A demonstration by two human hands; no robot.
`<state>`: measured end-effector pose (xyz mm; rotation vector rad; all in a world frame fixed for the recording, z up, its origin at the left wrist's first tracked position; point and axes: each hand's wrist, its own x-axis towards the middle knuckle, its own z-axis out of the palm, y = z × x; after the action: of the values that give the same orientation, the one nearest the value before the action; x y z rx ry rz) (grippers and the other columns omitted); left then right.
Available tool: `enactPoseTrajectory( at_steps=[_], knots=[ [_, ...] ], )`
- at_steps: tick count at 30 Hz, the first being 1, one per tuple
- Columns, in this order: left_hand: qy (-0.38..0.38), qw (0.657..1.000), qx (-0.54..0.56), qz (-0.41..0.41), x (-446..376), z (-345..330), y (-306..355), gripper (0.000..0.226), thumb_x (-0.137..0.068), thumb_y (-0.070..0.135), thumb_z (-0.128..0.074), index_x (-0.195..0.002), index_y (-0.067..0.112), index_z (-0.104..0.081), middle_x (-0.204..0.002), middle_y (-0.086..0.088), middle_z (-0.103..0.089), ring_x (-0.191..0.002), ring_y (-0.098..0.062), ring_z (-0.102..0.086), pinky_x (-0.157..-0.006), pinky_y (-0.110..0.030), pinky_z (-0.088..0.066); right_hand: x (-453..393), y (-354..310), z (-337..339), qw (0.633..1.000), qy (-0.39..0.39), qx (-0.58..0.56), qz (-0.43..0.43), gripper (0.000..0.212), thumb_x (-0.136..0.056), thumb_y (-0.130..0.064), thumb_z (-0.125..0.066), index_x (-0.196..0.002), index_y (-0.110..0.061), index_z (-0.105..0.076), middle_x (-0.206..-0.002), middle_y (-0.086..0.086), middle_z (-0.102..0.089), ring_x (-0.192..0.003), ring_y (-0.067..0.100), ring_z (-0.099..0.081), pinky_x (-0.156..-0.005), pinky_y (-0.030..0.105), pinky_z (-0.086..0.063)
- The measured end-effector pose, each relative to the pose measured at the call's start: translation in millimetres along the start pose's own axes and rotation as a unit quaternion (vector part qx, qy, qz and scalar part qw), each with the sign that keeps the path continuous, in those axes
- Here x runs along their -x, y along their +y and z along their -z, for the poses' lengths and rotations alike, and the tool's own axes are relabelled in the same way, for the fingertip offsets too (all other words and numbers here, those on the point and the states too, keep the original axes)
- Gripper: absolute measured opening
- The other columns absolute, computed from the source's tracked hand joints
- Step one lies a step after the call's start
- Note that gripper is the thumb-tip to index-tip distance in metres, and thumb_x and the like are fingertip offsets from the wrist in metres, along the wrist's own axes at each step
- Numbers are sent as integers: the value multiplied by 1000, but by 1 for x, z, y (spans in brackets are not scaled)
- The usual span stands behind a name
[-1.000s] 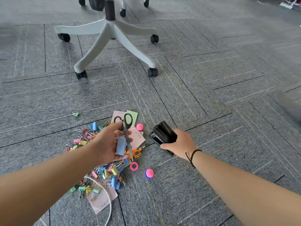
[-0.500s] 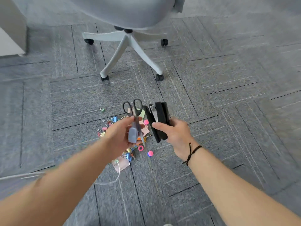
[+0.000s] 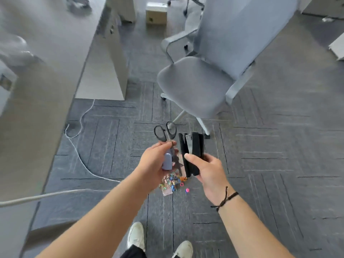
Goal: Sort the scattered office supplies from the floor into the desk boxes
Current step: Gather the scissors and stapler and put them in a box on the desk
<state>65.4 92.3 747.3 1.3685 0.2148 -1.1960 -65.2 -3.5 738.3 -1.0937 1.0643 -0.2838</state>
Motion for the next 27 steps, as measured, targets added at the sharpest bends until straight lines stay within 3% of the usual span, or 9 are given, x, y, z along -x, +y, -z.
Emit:
enactPoseTrajectory(
  at_steps=[5, 8, 11, 13, 16, 19, 23, 27],
  knots=[
    [29, 996, 84, -9, 83, 32, 88, 11, -96, 24, -64, -99, 20, -73, -85, -3, -70, -68, -21, -65, -80, -42, -51, 53, -86, -70, 998, -50, 27, 30, 26, -74, -19, -85, -93, -5, -74, -93, 15, -77, -83, 27, -74, -68, 33, -53],
    [42, 992, 116, -26, 121, 62, 127, 12, -96, 26, -64, -98, 21, -75, -87, -5, -69, -67, -21, -62, -75, -40, -53, 72, -117, -111, 994, -87, 46, 46, 44, -66, -31, -90, -95, -3, -74, -100, 20, -75, -94, 38, -71, -77, 39, -52],
    [78, 983, 158, -44, 151, 96, 152, 13, -97, 24, -62, -99, 20, -74, -92, -7, -68, -70, -23, -60, -69, -36, -53, 85, -135, -152, 987, -135, 67, 55, 41, -66, -31, -89, -95, -4, -76, -97, 18, -76, -95, 36, -72, -87, 48, -53],
    [105, 975, 191, -48, 166, 119, 163, 11, -96, 22, -63, -100, 19, -73, -94, -8, -67, -73, -25, -59, -69, -37, -52, 89, -143, -178, 979, -176, 88, 56, 35, -69, -28, -88, -90, -3, -76, -93, 20, -76, -84, 30, -71, -75, 41, -53],
    [154, 958, 235, -63, 182, 150, 170, 10, -95, 22, -63, -100, 19, -71, -90, -6, -66, -72, -23, -57, -67, -35, -52, 90, -149, -215, 960, -245, 124, 58, 22, -74, -21, -86, -84, -5, -75, -78, 10, -75, -66, 16, -68, -58, 25, -48],
    [210, 933, 281, -87, 193, 180, 168, 12, -97, 23, -61, -100, 18, -71, -90, -6, -67, -78, -24, -59, -69, -36, -52, 86, -151, -252, 940, -302, 153, 54, 23, -74, -16, -86, -89, -3, -75, -77, 9, -74, -63, 14, -68, -50, 22, -47],
    [262, 901, 331, -103, 208, 221, 158, 15, -98, 25, -58, -99, 18, -72, -91, -6, -69, -84, -25, -61, -67, -35, -55, 88, -148, -305, 908, -365, 201, 47, 25, -75, -14, -86, -92, -2, -74, -82, 11, -76, -67, 17, -70, -51, 22, -48],
    [310, 861, 386, -115, 223, 273, 148, 16, -97, 26, -60, -104, 19, -73, -93, -5, -69, -84, -23, -61, -66, -35, -57, 100, -132, -360, 868, -422, 259, 33, 28, -74, -16, -86, -94, 0, -75, -90, 14, -77, -83, 27, -75, -70, 34, -57]
  ],
)
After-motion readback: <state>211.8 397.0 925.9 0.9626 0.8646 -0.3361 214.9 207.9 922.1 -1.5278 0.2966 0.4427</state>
